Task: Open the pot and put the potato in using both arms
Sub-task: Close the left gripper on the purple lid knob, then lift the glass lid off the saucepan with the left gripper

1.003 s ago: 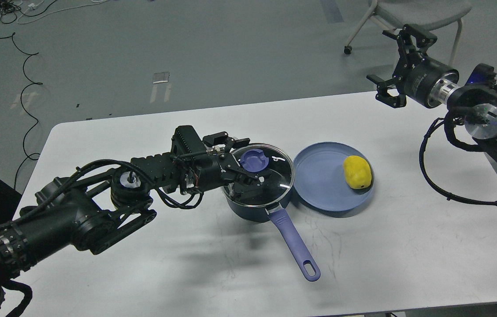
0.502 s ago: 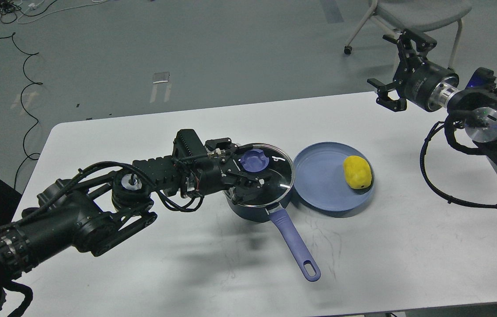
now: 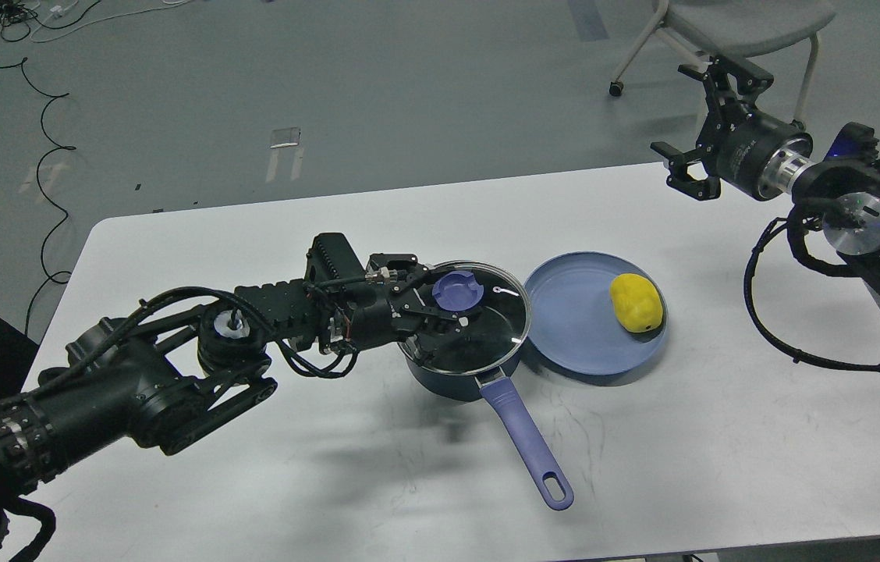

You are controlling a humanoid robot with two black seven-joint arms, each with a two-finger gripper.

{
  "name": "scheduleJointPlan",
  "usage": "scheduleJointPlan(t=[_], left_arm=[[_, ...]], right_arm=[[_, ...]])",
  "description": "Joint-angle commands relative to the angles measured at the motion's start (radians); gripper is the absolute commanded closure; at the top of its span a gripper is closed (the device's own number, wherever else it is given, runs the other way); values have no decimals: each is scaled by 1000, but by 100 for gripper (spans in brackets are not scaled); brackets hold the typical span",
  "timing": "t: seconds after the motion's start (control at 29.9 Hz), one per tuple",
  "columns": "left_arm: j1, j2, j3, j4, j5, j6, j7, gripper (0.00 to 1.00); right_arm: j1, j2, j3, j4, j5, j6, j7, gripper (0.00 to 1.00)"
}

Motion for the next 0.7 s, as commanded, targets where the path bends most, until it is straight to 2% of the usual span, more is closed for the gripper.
scheduleJointPlan(t=[0.0,0.37,0.5,0.67], left_arm=[[-1,1,0,11,0,0,0,74],[-1,1,-2,31,2,3,3,79],[-6,2,-3,40,2,3,2,90],[-29,-1,-5,40,-14,5,-1,94]], right_arm=[[0,0,0,0,0,0,0,0],[0,0,0,0,0,2,0,0],[0,0,0,0,0,2,0,0],[0,0,0,0,0,4,0,0]])
